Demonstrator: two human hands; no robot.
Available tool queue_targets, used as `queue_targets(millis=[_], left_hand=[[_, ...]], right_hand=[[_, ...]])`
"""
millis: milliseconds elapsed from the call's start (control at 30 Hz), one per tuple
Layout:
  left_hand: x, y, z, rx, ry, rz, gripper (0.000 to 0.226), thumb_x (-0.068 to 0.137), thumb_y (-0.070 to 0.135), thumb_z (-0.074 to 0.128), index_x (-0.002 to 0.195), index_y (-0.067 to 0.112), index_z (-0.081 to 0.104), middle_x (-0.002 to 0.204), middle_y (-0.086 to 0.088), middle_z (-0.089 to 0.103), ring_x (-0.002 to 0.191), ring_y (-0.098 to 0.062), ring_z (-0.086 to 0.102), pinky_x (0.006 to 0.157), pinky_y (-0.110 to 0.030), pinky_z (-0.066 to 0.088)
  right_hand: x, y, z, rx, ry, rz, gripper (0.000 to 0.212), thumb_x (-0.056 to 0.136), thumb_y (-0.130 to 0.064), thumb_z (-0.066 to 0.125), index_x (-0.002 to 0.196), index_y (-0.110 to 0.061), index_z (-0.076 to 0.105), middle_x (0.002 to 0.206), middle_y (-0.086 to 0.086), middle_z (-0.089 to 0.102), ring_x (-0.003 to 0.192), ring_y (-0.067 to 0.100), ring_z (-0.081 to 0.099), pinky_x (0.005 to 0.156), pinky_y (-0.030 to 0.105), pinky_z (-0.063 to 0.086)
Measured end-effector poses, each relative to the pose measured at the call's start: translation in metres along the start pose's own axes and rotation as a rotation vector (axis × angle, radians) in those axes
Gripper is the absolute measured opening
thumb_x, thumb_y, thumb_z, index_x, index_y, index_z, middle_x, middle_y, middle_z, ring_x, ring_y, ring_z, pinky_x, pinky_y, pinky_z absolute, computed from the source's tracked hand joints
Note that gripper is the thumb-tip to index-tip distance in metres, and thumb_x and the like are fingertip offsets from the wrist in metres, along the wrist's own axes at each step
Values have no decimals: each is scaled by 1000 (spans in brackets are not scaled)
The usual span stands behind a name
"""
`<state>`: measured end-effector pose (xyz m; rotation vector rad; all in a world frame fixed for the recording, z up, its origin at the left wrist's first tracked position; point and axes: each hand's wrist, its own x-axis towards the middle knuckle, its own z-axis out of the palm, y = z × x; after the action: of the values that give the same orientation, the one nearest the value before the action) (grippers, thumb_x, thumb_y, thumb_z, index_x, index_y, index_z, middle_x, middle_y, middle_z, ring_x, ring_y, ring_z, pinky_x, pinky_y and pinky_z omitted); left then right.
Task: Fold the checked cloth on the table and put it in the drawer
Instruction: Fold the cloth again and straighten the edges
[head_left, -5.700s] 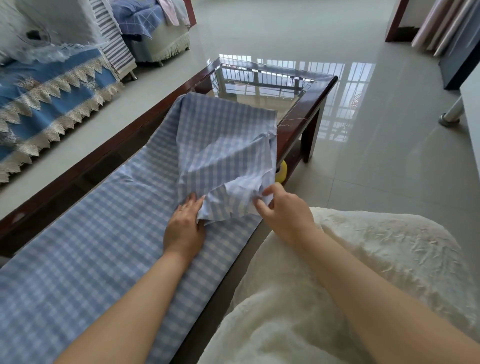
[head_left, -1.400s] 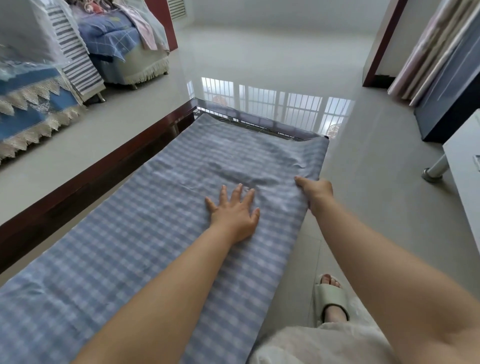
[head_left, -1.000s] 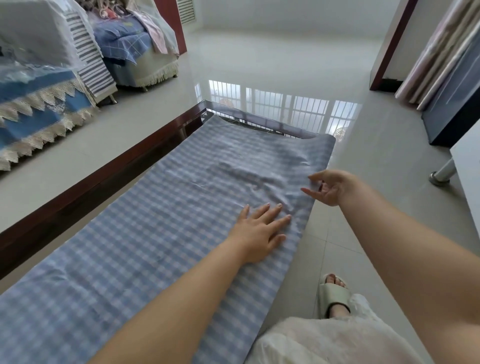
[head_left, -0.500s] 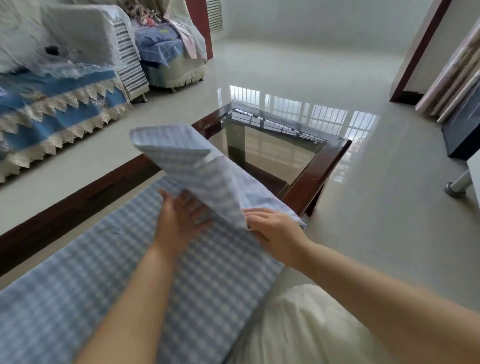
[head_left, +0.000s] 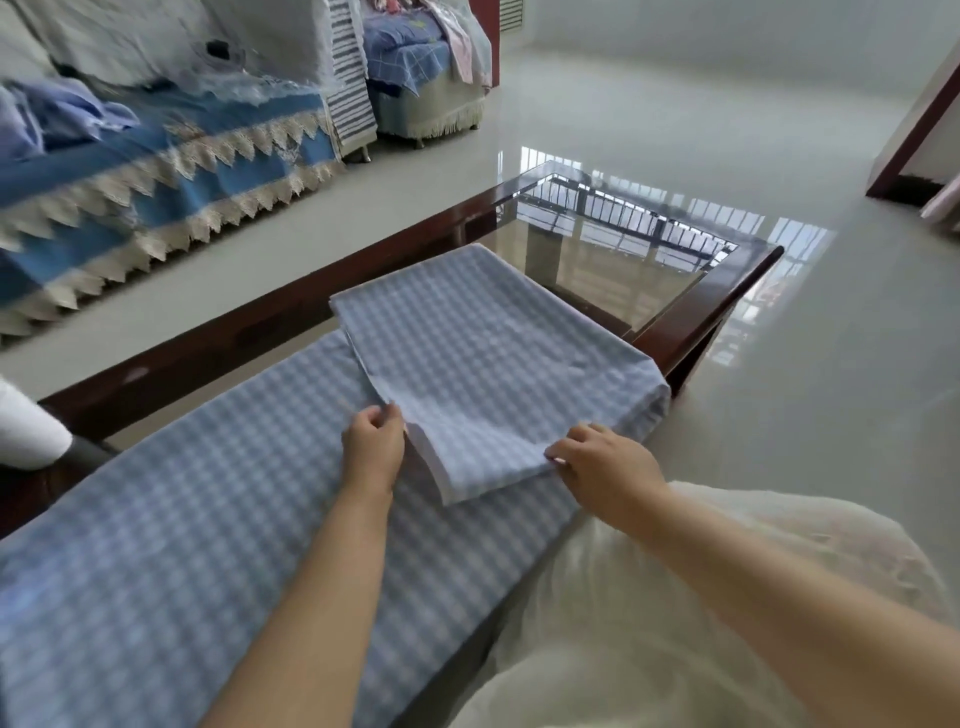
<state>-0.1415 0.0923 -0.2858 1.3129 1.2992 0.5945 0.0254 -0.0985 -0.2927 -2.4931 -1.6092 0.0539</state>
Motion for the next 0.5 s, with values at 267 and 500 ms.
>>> queue_targets(millis=[267, 500], left_hand=[[-39, -31, 2, -157, -130, -60, 19, 97, 20, 48, 103, 9, 62, 93, -8, 70, 82, -19, 66, 68, -34, 56], [-64, -28, 10, -293, -244, -136, 25, 88, 30, 65, 96, 7, 64, 98, -8, 73, 93, -24, 68, 83, -39, 55]], right_hand=[[9, 15, -11, 65, 109, 323, 54, 82, -12, 57, 134, -25, 46, 150, 4, 31, 138, 26, 25, 110, 40, 25], [8, 45, -12, 613, 374, 730, 63, 81, 1, 46, 140, -17, 34, 147, 12, 24, 136, 31, 21, 114, 38, 18]])
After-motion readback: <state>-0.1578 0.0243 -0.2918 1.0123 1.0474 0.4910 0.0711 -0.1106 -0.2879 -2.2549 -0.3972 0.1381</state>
